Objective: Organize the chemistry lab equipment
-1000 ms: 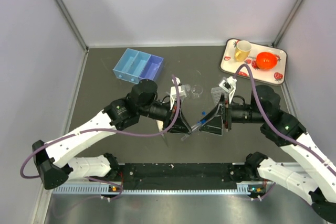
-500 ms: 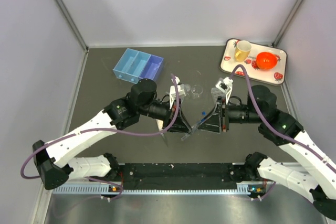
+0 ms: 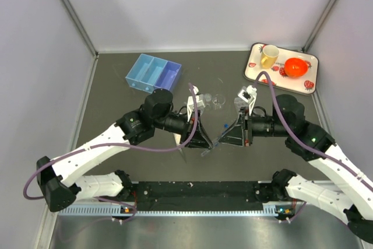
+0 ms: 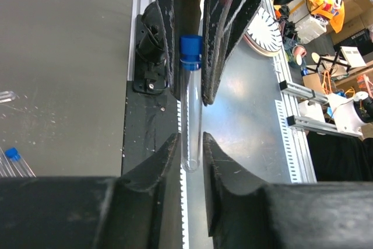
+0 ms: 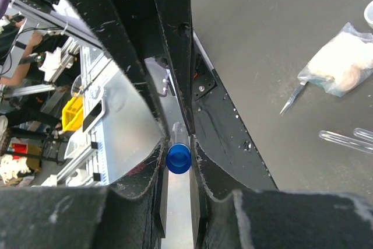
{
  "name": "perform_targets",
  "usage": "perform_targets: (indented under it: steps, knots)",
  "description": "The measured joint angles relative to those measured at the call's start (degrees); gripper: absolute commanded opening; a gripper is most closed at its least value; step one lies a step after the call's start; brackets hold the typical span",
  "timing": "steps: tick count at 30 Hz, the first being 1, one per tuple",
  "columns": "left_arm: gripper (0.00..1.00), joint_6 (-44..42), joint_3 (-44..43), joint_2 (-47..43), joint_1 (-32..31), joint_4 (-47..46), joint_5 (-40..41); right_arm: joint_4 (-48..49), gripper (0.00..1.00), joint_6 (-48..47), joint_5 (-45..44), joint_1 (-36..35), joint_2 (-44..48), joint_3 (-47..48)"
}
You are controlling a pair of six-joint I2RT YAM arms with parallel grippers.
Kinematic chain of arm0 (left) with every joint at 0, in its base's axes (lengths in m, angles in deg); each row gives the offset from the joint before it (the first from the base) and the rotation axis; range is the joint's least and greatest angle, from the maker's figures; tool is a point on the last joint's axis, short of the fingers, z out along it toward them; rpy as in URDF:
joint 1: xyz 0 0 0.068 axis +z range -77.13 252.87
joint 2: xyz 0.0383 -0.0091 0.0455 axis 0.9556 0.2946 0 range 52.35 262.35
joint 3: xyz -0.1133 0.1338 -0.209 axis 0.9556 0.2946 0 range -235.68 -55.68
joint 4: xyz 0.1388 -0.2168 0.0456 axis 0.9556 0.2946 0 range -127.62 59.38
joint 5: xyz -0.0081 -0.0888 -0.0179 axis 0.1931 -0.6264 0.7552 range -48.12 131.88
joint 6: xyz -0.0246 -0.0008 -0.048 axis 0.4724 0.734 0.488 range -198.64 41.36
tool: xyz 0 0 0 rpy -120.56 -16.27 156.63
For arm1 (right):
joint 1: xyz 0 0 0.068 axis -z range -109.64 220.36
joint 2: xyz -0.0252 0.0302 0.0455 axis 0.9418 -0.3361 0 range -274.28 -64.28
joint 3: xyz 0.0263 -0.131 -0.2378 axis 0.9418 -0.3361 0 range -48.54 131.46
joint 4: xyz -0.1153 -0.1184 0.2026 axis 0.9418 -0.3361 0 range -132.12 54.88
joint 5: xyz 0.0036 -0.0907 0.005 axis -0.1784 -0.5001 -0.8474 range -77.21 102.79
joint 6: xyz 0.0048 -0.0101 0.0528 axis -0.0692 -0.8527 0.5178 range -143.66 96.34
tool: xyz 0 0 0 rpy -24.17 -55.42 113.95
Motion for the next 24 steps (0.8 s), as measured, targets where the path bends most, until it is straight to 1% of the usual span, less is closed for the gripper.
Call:
perform_targets:
  steps: [1,3,4,5,8,11,14,17,20,22,24]
  knots:
    - [0.33,0.0,0.2,-0.1,0.0,-0.2,0.1,-0.1,0.00,0.0,-0.1,0.0,-0.1,0.0]
    - [0.57,0.0,0.7,-0.4,0.0,0.0,0.2,-0.1,0.00,-0.1,-0.8,0.0,-0.2,0.0]
    - [0.79,-0.1,0.9,-0.4,0.0,0.0,0.2,-0.1,0.00,-0.3,-1.4,0.0,-0.3,0.0]
    - [0.98,-0.1,1.1,-0.5,0.0,0.5,0.2,-0.2,0.00,-0.5,-2.0,0.0,-0.5,0.1]
    - [0.99,-0.8,1.1,-0.7,0.0,2.2,1.2,-0.9,0.00,-1.5,-4.4,0.0,-1.1,0.5]
    - [0.99,-2.0,-0.2,-0.7,0.0,7.0,4.7,-3.5,0.00,-3.5,-8.9,0.0,-2.3,2.6]
    - [0.98,-3.4,-3.7,-1.0,-0.1,12.6,13.3,-7.5,0.00,-6.6,-18.3,0.0,-4.5,7.0]
    - [0.98,-4.1,-7.6,-2.6,-0.1,17.8,25.4,-10.4,0.00,-9.2,-29.2,0.5,-7.3,10.5]
    - [0.99,-4.0,-9.3,-4.8,0.0,21.4,36.1,-12.2,0.00,-10.9,-39.1,3.6,-10.8,12.5]
    - [0.99,-3.8,-9.3,-6.8,0.0,23.7,41.4,-12.6,0.00,-11.6,-44.2,6.7,-13.5,12.8]
    - [0.99,-3.7,-8.9,-8.3,0.0,24.9,44.6,-12.6,0.00,-11.7,-49.2,9.5,-16.7,12.9]
